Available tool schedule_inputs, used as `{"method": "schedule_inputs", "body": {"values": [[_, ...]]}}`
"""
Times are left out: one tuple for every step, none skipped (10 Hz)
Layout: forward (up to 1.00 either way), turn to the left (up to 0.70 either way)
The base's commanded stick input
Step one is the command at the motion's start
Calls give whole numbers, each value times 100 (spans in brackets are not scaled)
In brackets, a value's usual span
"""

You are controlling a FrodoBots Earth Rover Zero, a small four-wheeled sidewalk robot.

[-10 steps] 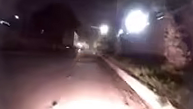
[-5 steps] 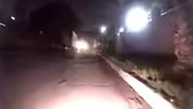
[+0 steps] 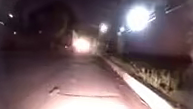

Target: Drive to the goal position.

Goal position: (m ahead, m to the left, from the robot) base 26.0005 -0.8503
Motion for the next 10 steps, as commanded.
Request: {"method": "schedule_inputs", "body": {"values": [[70,1],[70,1],[66,1],[0,0],[0,0],[0,0],[0,0],[0,0],[0,0],[0,0]]}}
